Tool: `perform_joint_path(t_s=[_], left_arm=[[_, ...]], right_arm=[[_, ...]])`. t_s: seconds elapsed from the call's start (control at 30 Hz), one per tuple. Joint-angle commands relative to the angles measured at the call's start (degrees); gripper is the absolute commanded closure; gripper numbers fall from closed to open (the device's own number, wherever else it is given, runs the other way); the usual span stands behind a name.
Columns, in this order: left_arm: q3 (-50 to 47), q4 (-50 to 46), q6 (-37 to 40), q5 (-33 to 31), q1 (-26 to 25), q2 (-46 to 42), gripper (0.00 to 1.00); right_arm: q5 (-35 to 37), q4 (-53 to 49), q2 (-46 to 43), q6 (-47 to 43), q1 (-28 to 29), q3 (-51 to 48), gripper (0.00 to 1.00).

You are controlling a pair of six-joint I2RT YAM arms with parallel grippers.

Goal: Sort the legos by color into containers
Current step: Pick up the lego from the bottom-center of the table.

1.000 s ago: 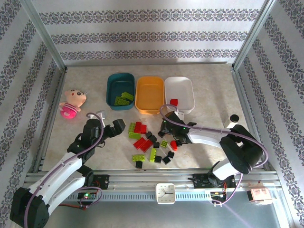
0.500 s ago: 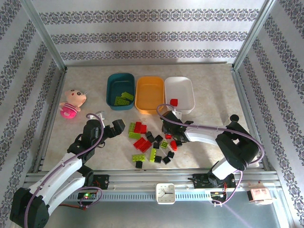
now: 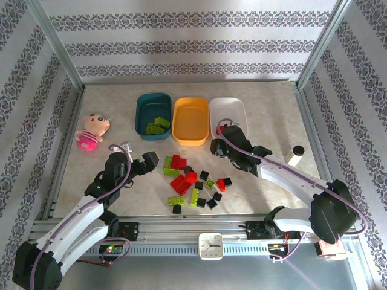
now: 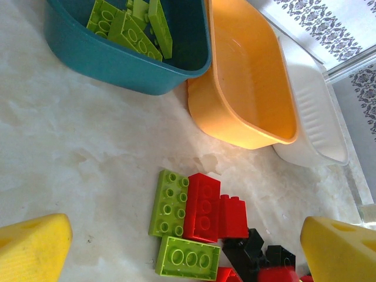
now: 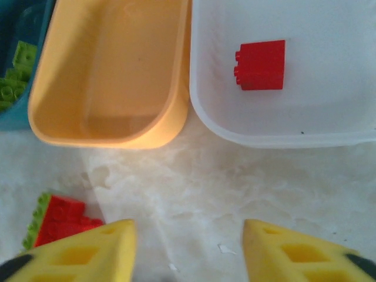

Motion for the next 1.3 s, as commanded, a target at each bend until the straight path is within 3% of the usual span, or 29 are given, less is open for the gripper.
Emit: perform_joint_path(t_s=[0.0, 0.3, 0.6, 0.93, 1.03, 1.27], left_arm=[[-0.66, -1.05, -0.46, 0.34, -0.64, -0.72, 0.0], [-0.39, -2.69, -0.69, 0.08, -0.65, -1.65, 0.0], [-1.33, -4.02, -0.62, -0.72, -0.7, -3.06, 0.0], [-1.49, -4.76, -0.25, -1.16, -0.62, -3.33, 0.0], [-1.7, -4.7, -0.3, -1.33, -0.65, -3.42, 0.01], [-1.35, -5.0, -0.13, -1.48, -0.69, -3.48, 0.0]], right_arm=[[-3.49, -2.75, 0.78, -2.93, 0.12, 0.03, 0.41], [-15.59, 2.39, 6.5, -11.21, 8.13, 1.69, 0.32], [-4.91, 4.77, 12.83, -5.27, 19.51, 3.43, 0.29], [-3.23, 2.03, 19.73, -3.36, 23.2, 6.38, 0.3], [-3.14, 1.74, 20.78, -3.4, 23.64, 6.75, 0.36], [-1.27, 1.35, 18.62, -4.78, 23.37, 6.62, 0.61]])
